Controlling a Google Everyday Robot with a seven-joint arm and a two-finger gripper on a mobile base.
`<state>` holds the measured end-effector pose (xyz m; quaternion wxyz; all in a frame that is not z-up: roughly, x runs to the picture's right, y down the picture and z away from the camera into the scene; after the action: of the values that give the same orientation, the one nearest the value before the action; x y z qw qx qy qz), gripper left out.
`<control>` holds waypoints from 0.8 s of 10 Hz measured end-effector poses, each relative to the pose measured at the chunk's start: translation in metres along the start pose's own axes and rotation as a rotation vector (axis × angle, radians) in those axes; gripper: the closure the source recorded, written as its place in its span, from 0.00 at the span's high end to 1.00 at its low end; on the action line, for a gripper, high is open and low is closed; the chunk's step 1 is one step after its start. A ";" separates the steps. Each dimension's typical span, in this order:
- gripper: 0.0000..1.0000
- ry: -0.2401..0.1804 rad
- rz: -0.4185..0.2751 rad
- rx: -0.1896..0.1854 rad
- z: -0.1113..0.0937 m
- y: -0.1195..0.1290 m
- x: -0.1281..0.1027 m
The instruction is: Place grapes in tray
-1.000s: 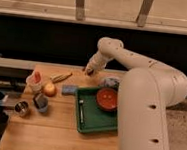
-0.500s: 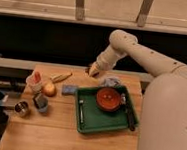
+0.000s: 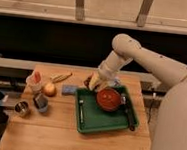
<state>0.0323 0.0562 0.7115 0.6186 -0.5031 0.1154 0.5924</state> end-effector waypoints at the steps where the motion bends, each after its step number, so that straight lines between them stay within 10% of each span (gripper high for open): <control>1: 0.00 0.057 -0.008 -0.020 0.006 0.004 0.014; 4: 0.03 0.243 -0.034 -0.069 0.025 0.016 0.042; 8: 0.42 0.254 -0.034 -0.071 0.025 0.015 0.044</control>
<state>0.0196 0.0992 0.6834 0.5907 -0.5976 0.1631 0.5171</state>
